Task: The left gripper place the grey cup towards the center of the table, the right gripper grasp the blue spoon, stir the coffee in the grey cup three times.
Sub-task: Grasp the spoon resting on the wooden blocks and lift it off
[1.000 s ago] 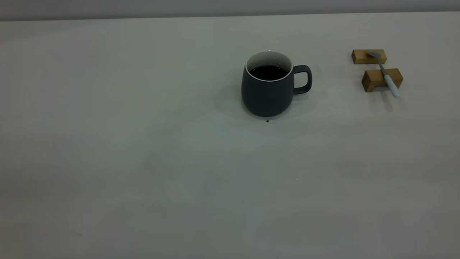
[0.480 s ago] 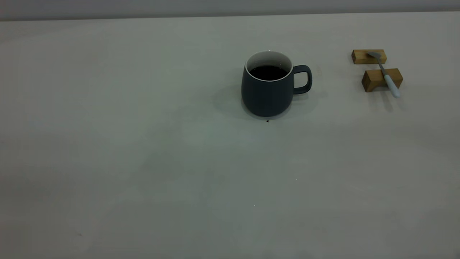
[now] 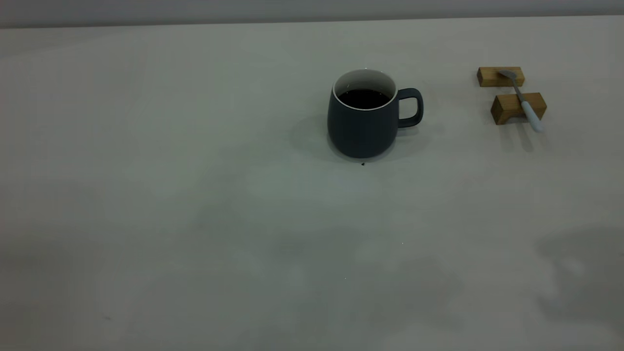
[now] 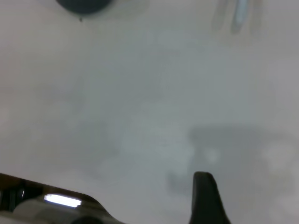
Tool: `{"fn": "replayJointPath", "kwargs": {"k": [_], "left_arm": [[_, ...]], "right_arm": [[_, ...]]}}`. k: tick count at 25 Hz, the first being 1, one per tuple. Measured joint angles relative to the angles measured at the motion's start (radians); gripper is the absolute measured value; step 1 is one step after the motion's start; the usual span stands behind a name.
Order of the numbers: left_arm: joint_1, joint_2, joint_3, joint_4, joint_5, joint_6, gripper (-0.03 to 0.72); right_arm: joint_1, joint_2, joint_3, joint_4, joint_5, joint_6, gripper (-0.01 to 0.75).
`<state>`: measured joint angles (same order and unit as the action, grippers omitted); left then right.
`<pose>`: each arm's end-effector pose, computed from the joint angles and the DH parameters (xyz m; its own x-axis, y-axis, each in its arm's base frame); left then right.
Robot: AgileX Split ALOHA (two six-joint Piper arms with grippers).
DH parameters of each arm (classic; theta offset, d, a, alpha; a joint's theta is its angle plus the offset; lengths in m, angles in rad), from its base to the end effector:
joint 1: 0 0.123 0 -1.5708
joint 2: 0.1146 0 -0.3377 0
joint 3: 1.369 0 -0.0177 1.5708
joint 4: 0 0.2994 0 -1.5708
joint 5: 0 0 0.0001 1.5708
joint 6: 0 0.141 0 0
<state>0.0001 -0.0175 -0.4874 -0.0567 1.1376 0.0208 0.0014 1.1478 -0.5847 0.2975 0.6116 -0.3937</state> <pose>0.0228 -0.0073 0.2644 -0.5185 -0.0031 -0.8551 0.0423 0.9987 -0.0293 0.2388 0.0241 0.2016 -0.8538 -0.1463 -0.4996 -0.2107 0.9747 0.0746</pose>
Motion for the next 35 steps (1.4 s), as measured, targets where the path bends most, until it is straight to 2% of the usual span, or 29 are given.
{"fn": "replayJointPath", "kwargs": {"k": [8, 16, 23, 30, 35], "left_arm": [[0.0, 0.0, 0.0, 0.0, 0.001, -0.001, 0.585], [0.0, 0.0, 0.0, 0.0, 0.001, -0.001, 0.585], [0.0, 0.0, 0.0, 0.0, 0.001, -0.001, 0.585], [0.0, 0.0, 0.0, 0.0, 0.001, -0.001, 0.585], [0.0, 0.0, 0.0, 0.0, 0.001, -0.001, 0.585]], "right_arm": [[0.0, 0.383, -0.235, 0.033, -0.019, -0.003, 0.522], [0.0, 0.676, -0.413, 0.04, -0.078, -0.004, 0.522], [0.0, 0.924, -0.59, 0.05, -0.083, -0.004, 0.522], [0.0, 1.089, -0.754, -0.051, -0.093, 0.048, 0.526], [0.006, 1.165, -0.827, -0.073, -0.094, 0.059, 0.567]]}}
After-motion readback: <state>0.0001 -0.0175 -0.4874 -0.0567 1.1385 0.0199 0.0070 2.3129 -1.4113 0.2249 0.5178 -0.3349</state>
